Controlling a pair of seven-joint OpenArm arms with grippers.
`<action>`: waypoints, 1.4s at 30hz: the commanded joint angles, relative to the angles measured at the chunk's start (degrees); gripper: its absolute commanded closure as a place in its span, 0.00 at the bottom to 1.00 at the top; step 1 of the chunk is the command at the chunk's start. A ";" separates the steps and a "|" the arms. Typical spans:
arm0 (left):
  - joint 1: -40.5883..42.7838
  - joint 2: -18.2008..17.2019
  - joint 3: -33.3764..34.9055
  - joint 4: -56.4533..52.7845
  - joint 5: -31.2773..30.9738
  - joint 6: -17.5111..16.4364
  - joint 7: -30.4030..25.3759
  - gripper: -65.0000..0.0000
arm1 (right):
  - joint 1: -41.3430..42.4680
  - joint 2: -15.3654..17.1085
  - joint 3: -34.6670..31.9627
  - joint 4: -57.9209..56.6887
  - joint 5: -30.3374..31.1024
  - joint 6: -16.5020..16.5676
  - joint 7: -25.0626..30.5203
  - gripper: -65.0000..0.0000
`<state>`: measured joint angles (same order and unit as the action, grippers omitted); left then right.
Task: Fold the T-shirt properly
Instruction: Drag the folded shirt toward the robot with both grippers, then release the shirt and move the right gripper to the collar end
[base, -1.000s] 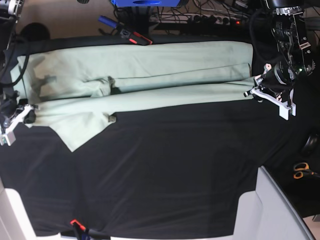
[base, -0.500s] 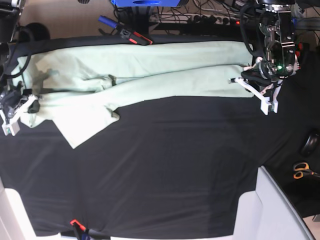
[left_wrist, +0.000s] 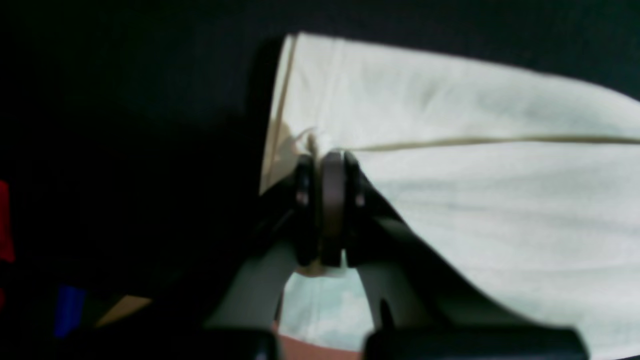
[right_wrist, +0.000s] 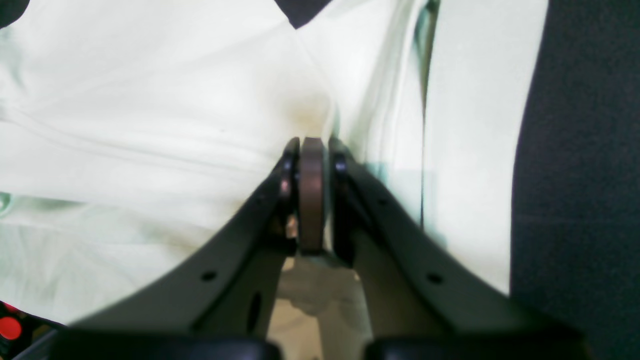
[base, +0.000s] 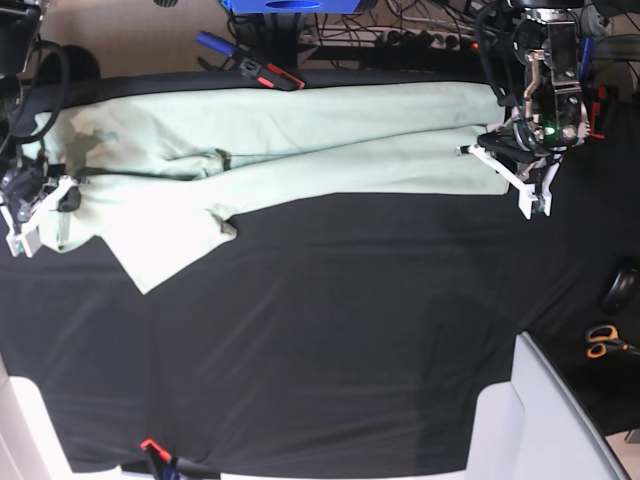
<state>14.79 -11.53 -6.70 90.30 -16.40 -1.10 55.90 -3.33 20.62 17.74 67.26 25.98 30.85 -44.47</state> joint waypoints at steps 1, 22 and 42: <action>0.29 -0.38 -0.20 0.91 0.80 0.09 -0.56 1.00 | 0.56 1.22 0.50 0.74 0.44 -0.04 0.64 1.00; 0.38 -3.28 -8.91 11.72 1.15 0.18 3.22 0.26 | 2.59 -1.06 7.27 19.20 0.44 -1.88 -12.63 0.49; 12.77 -3.20 -26.14 11.72 0.71 0.09 -2.40 1.00 | 31.60 0.17 -30.35 -33.90 0.35 -1.97 15.76 0.32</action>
<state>27.51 -13.72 -32.36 100.99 -15.77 -1.32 54.52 26.33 19.99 -12.84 32.38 25.50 28.53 -29.50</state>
